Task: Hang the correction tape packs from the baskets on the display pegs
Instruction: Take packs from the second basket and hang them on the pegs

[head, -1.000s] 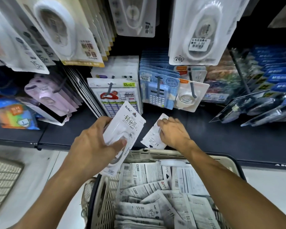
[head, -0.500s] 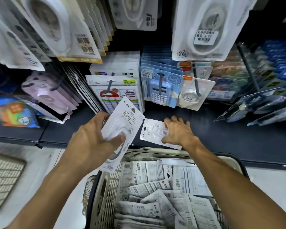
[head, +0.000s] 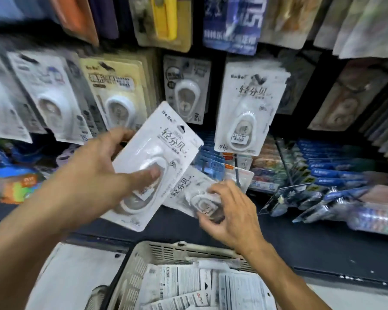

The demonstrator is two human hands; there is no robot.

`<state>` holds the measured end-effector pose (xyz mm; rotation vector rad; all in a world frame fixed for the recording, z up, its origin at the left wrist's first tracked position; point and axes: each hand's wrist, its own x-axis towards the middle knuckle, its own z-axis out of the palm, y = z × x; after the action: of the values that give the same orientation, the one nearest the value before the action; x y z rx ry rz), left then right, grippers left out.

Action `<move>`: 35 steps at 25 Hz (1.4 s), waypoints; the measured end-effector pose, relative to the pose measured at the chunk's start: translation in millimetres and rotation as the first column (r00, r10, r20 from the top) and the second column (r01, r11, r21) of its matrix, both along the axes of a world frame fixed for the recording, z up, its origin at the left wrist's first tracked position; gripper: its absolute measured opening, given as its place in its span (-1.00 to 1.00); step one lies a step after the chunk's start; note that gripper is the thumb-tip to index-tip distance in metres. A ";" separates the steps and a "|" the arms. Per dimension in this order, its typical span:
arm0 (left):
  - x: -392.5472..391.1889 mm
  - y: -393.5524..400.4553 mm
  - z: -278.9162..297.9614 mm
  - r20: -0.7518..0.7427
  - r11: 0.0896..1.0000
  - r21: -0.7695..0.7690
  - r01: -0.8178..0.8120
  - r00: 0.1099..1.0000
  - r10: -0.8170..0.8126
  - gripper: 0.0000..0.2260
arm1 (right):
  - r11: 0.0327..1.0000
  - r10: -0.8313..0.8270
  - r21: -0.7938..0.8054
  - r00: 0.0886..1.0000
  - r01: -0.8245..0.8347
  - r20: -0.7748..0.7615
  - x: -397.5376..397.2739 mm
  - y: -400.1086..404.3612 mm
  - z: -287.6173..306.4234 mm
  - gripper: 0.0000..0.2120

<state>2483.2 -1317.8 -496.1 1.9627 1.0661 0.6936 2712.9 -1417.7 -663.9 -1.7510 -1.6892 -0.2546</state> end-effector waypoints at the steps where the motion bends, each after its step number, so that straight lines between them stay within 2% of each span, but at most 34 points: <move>1: 2.5 -4.9 14.8 0.092 1.000 0.001 -0.003 0.996 0.003 -0.59 | 0.998 -0.024 0.049 0.998 0.027 -0.066 0.6 -6.8 19.5 -0.47; 5: 12.9 -17.1 56.4 0.287 1.000 0.027 0.000 0.958 -0.008 -0.64 | 0.983 -0.098 0.135 0.982 0.121 -0.162 13.3 -32.4 99.5 -0.35; 8: 14.5 -13.9 67.8 0.397 0.999 0.007 -0.044 0.917 0.037 -0.55 | 0.973 -0.168 0.109 0.948 0.204 -0.272 20.7 -45.8 139.9 -0.35; 10: 16.8 -12.4 67.5 0.458 0.996 -0.025 -0.083 0.885 0.085 -0.60 | 0.962 -0.220 0.062 0.891 0.266 -0.396 21.9 -52.5 152.5 -0.37; 12: 23.1 -14.5 61.1 0.479 0.995 -0.045 -0.093 0.872 0.104 -0.69 | 0.959 -0.246 0.001 0.835 0.283 -0.492 20.3 -57.4 157.3 -0.34; 16: 36.4 -22.5 47.6 0.449 0.996 -0.067 -0.056 0.890 0.080 -0.71 | 0.966 -0.222 -0.066 0.679 0.248 -0.700 10.9 -56.4 165.6 -0.29; 20: 36.3 -19.9 45.7 0.458 0.996 -0.061 -0.065 0.885 0.086 -0.69 | 0.977 -0.205 -0.123 0.614 0.174 -0.762 6.4 -49.6 171.0 -0.38; 22: 35.5 -19.2 44.6 0.457 0.995 -0.061 -0.073 0.885 0.093 -0.69 | 0.977 -0.215 -0.184 0.573 0.111 -0.791 10.8 -44.3 170.9 -0.33; 23: 35.4 -19.5 43.9 0.457 0.996 -0.061 -0.072 0.885 0.092 -0.70 | 0.966 -0.253 -0.233 0.616 0.115 -0.746 14.4 -42.6 168.9 -0.31; 24: 35.6 -20.2 43.4 0.458 0.995 -0.063 -0.072 0.884 0.093 -0.70 | 0.949 -0.304 -0.257 0.742 0.182 -0.597 16.8 -42.3 168.3 -0.32; 25: 35.8 -20.5 43.1 0.457 0.995 -0.063 -0.075 0.884 0.096 -0.70 | 0.932 -0.357 -0.201 0.860 0.302 -0.364 19.6 -41.2 168.2 -0.34; 26: 36.6 -20.7 42.8 0.454 0.995 -0.063 -0.076 0.886 0.096 -0.69 | 0.921 -0.387 -0.080 0.919 0.381 -0.080 22.8 -39.6 166.6 -0.38; 27: 37.7 -21.2 42.1 0.450 0.996 -0.062 -0.071 0.888 0.092 -0.67 | 0.932 -0.357 0.001 0.922 0.361 0.149 24.0 -36.3 166.5 -0.42; 28: 39.3 -22.1 41.3 0.445 0.996 -0.061 -0.063 0.892 0.084 -0.65 | 0.952 -0.282 -0.028 0.907 0.306 0.311 27.3 -30.9 166.3 -0.45; 29: 41.3 -23.1 40.6 0.435 0.997 -0.060 -0.057 0.897 0.077 -0.63 | 0.955 -0.194 -0.135 0.897 0.266 0.397 30.5 -24.0 168.0 -0.45; 31: 46.4 -25.5 38.7 0.413 0.997 -0.065 -0.046 0.908 0.069 -0.62 | 0.907 -0.125 -0.326 0.911 0.266 0.394 37.7 -12.6 169.4 -0.39; 32: 49.3 -26.6 37.3 0.413 0.996 -0.075 -0.038 0.909 0.066 -0.62 | 0.900 -0.117 -0.349 0.918 0.259 0.379 41.0 -9.0 169.7 -0.39; 34: 56.4 -28.9 34.4 0.433 0.994 -0.110 -0.026 0.899 0.071 -0.64 | 0.934 -0.113 -0.289 0.943 0.208 0.314 38.6 -8.8 169.9 -0.45; 35: 61.0 -31.2 33.6 0.452 0.991 -0.136 -0.016 0.889 0.076 -0.66 | 0.964 -0.105 -0.222 0.977 0.145 0.183 32.5 -13.7 169.8 -0.51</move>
<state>2544.2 -1349.0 -462.5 1.5581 0.8418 1.0267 2745.3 -1431.4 -494.1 -2.0666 -1.7904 -0.2770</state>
